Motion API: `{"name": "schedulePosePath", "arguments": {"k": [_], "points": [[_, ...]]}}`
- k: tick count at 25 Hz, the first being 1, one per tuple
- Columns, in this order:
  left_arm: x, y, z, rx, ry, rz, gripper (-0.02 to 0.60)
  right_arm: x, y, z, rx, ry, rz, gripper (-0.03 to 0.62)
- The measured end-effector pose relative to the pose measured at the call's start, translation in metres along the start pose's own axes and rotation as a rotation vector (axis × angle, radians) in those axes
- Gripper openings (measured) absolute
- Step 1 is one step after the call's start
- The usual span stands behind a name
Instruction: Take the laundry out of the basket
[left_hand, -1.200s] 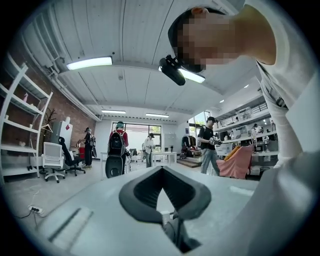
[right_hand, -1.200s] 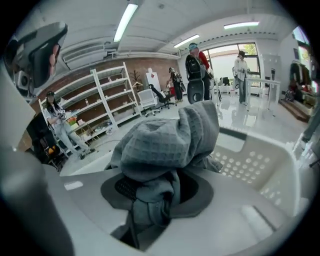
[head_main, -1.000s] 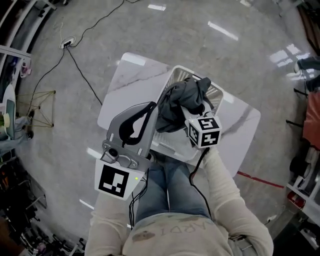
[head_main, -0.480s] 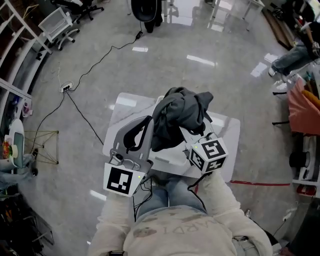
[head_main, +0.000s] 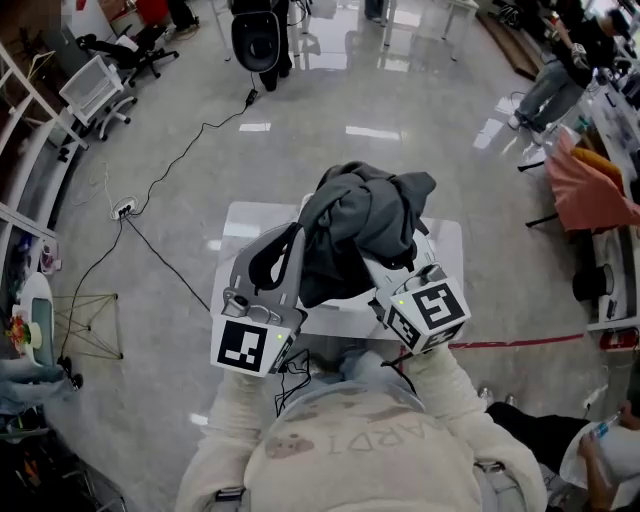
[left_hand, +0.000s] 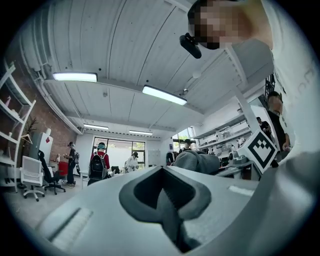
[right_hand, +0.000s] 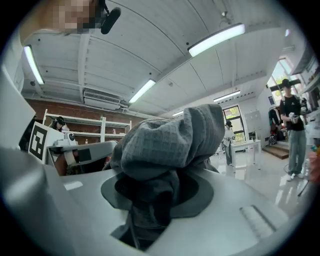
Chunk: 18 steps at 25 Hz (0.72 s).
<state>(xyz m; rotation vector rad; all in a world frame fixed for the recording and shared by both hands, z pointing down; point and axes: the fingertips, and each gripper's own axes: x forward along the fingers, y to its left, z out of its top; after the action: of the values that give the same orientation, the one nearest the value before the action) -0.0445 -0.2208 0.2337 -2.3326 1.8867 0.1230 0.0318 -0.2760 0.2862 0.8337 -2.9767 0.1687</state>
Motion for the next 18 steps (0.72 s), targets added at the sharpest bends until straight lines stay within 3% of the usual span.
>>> {"name": "schedulePosePath", "arguments": {"k": [18], "points": [[-0.038, -0.021, 0.029, 0.008, -0.032, -0.020, 0.002, -0.048, 0.033, 0.033, -0.041, -0.082, -0.057, 0.169]]}}
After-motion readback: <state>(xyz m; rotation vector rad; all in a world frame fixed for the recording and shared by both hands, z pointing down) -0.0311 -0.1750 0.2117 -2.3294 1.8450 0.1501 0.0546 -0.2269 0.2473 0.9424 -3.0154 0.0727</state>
